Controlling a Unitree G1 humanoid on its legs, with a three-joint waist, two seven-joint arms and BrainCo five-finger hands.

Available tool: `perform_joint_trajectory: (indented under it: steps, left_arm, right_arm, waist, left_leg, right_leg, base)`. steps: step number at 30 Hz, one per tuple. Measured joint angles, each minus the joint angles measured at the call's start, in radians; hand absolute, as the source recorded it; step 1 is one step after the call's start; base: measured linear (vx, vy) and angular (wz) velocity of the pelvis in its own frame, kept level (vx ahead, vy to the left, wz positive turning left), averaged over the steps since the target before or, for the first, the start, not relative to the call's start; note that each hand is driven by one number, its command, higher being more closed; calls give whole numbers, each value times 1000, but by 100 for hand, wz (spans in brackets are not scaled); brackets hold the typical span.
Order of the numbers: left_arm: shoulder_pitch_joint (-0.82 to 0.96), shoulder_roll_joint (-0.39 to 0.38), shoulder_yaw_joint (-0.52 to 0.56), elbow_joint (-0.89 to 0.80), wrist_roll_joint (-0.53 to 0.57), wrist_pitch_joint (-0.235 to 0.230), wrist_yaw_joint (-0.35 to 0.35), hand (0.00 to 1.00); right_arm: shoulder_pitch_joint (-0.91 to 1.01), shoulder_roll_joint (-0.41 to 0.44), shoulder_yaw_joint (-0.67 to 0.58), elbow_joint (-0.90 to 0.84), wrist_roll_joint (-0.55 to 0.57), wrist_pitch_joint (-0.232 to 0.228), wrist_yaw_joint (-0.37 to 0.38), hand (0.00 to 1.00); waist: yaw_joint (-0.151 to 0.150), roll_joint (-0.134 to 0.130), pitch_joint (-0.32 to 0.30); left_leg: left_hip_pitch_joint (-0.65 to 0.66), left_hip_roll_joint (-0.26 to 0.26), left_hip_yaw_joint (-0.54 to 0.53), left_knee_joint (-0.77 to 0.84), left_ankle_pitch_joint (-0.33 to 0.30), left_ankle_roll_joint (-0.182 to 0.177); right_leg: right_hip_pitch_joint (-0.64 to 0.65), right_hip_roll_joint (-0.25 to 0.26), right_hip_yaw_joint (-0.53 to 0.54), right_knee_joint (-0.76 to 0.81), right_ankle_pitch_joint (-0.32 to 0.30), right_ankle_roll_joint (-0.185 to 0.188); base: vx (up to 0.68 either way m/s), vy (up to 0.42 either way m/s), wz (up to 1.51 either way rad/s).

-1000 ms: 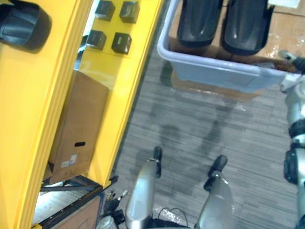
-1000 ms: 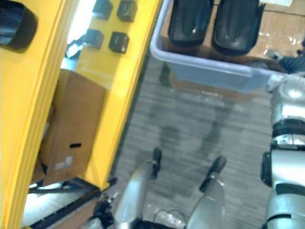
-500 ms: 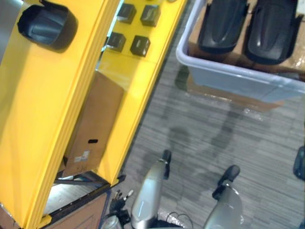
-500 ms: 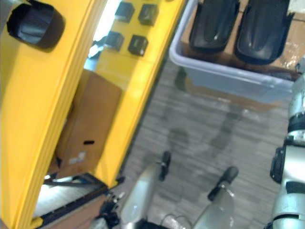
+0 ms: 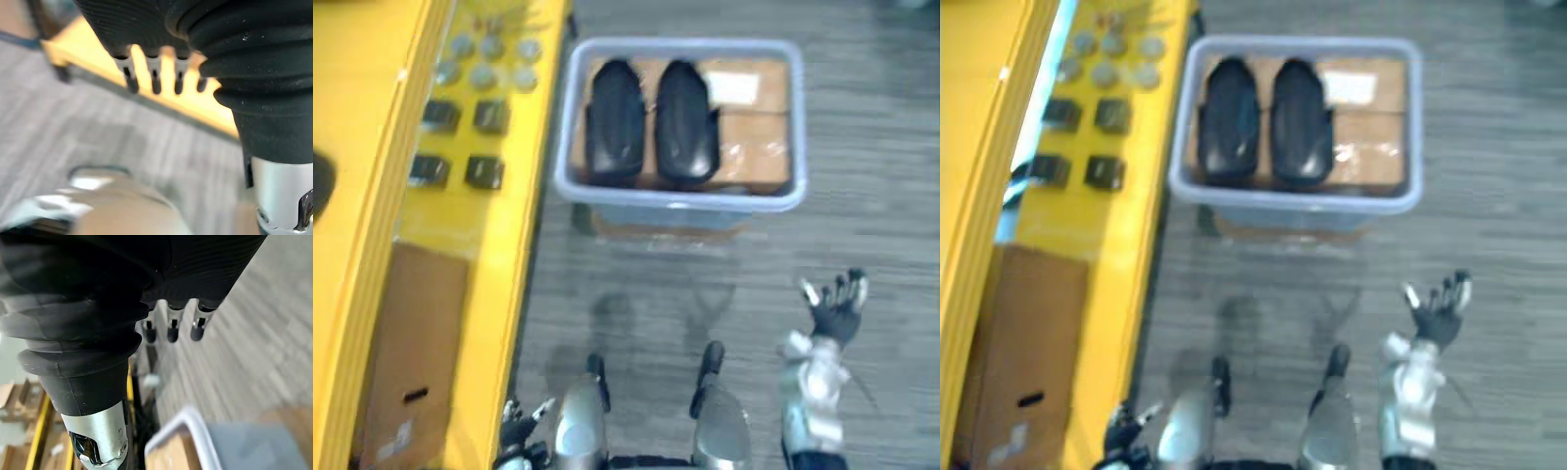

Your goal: Walk over and take plastic housings, then place them on the shelf

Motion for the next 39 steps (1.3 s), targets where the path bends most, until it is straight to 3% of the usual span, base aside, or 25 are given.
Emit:
perform_joint_trajectory:
  steps: [5,8,10,12,13,14,15,16,17,19,20,21,22,23,24,25,26,28,30,31,32,33,34,37,39]
  left_arm:
    - [5,30,-11,4,96,21,-28,0]
    - [10,34,-24,4,-9,36,22,0]
    - [19,16,6,36,-138,66,50,0]
    - [40,-10,37,79,-186,94,48,0]
    - [61,-35,64,138,-210,123,47,0]
    - [79,-38,81,160,-211,132,43,0]
    - [100,-31,98,178,-209,141,35,0]
    - [105,-36,106,199,-210,152,26,0]
    - [137,-51,120,231,-208,175,4,0]
    - [170,-82,119,236,-205,202,-27,0]
    - [194,-111,117,235,-198,204,-52,0]
    - [218,-134,117,237,-195,202,-70,0]
    - [227,-143,117,238,-183,201,-77,0]
    - [229,-164,119,279,-161,188,-91,0]
    - [226,-158,119,306,-141,168,-96,0]
    - [226,-142,120,313,-122,156,-102,0]
    - [199,-134,128,325,-90,142,-112,0]
    - [159,-138,128,314,-50,120,-118,0]
    - [134,-104,131,291,-29,96,-125,0]
    - [127,-81,131,273,-24,94,-126,0]
    - [128,-64,131,243,-26,93,-125,0]
    - [124,-45,140,185,-42,90,-118,0]
    - [91,-10,145,93,-77,78,-107,0]
    - [-22,-7,155,-20,-152,61,-110,0]
    - [-76,-8,139,-29,-182,66,-118,0]
  right_arm:
    - [80,36,75,4,20,-6,105,0]
    - [87,50,88,16,39,-5,159,0]
    - [86,49,93,36,39,-2,171,0]
    - [92,46,108,41,38,16,171,0]
    - [103,41,126,40,38,31,176,0]
    - [114,41,137,40,38,36,187,0]
    - [125,39,146,40,38,40,193,0]
    - [130,39,144,45,38,50,195,0]
    - [138,38,144,44,37,66,210,0]
    - [136,36,138,24,36,66,214,0]
    - [131,21,119,19,37,66,214,0]
    - [125,2,117,19,37,69,214,0]
    - [118,-4,117,19,37,70,213,0]
    - [102,-14,114,31,37,75,212,0]
    - [75,11,132,32,38,82,211,0]
    - [73,26,140,32,38,81,211,0]
    - [47,16,145,51,38,82,210,0]
    - [1,2,145,88,42,96,210,0]
    - [-29,6,159,91,59,97,217,0]
    - [-30,6,165,87,59,97,224,0]
    - [-30,9,168,88,59,98,227,0]
    - [-21,12,172,87,59,98,228,0]
    - [1,12,174,87,57,98,228,0]
    - [1,13,175,65,43,97,228,0]
    - [-1,13,173,37,37,90,229,0]
  waist:
    - [-7,-38,-89]
    - [-7,-45,-111]
    - [-6,-33,-118]
    - [-5,-14,-128]
    - [-7,8,-137]
    - [-8,6,-140]
    - [-9,-2,-137]
    - [-6,-4,-135]
    - [2,-16,-137]
    - [3,-15,-125]
    - [4,12,-119]
    - [8,41,-113]
    - [10,52,-108]
    - [41,83,-110]
    - [53,69,-110]
    - [46,33,-113]
    - [49,-8,-100]
    - [55,-16,-103]
    - [57,-55,-111]
    - [50,-63,-109]
    - [46,-67,-107]
    - [44,-64,-99]
    - [42,-52,-85]
    - [20,-44,-82]
    - [13,-45,-82]
  left_leg:
    - [89,3,54,-38,0,0]
    - [104,15,61,-27,-7,-10]
    - [96,59,59,24,-35,-26]
    - [98,101,64,50,-65,-20]
    - [115,147,66,50,-67,-20]
    - [118,158,62,70,-65,-18]
    - [93,166,44,151,-65,7]
    - [60,175,36,230,-52,51]
    - [-22,176,22,364,38,143]
    - [-50,128,-4,383,22,91]
    - [-66,62,-10,342,-15,51]
    - [-78,8,-1,258,-28,39]
    - [-79,-19,3,204,-28,39]
    - [-72,-23,0,119,-3,90]
    - [-77,-26,31,93,1,85]
    - [-77,-42,36,90,1,86]
    - [-88,-56,48,115,-3,109]
    - [-112,-58,53,141,-21,135]
    - [-90,-92,81,103,-46,141]
    - [-81,-100,81,99,-59,153]
    - [-71,-100,78,95,-59,159]
    - [-50,-95,62,88,-54,152]
    - [-16,-82,20,70,-55,149]
    - [-3,-50,-61,42,-49,139]
    - [-5,-36,-90,37,-50,135]
  right_leg:
    - [40,6,14,-11,-3,-5]
    - [58,18,19,-20,-6,-8]
    - [73,53,18,-15,-19,-25]
    - [73,85,20,8,-46,-31]
    - [47,112,9,128,-107,-61]
    - [34,118,3,194,-159,-73]
    - [25,112,-2,235,-218,-63]
    - [24,112,-5,256,-235,-67]
    - [45,103,-8,241,-240,-73]
    - [70,88,-8,224,-240,-73]
    - [71,79,-9,220,-240,-74]
    - [67,80,-12,205,-241,-74]
    - [65,84,-16,190,-241,-74]
    - [73,130,-16,167,-236,-68]
    - [50,120,-4,296,-264,-85]
    - [65,111,4,297,-290,-93]
    - [99,101,2,241,-348,-78]
    - [95,107,13,222,-355,-76]
    - [33,56,33,359,-377,-46]
    - [-59,21,37,546,-357,-27]
    - [-98,7,38,635,-329,-26]
    - [-150,-6,33,747,-293,-57]
    - [-172,-3,23,770,-329,-97]
    - [-210,39,42,561,-352,-117]
    - [-236,54,106,416,-326,-89]
  base:
    - [29,23,-30]
    - [-66,-3,-11]
    - [-115,-41,-11]
    - [-96,-78,-19]
    - [-32,-111,-12]
    - [56,-148,4]
    - [45,-120,12]
    - [-1,-182,14]
    - [-20,-202,10]
    - [18,-142,15]
    - [-7,13,18]
    - [-27,70,9]
    - [-29,77,-24]
    - [82,49,-39]
    - [128,-24,-27]
    - [216,-91,0]
    - [130,-66,14]
    - [100,24,-1]
    - [217,80,-25]
    - [228,65,-14]
    - [245,54,18]
    - [298,32,57]
    - [316,-4,67]
    - [303,-92,79]
    - [280,-185,59]
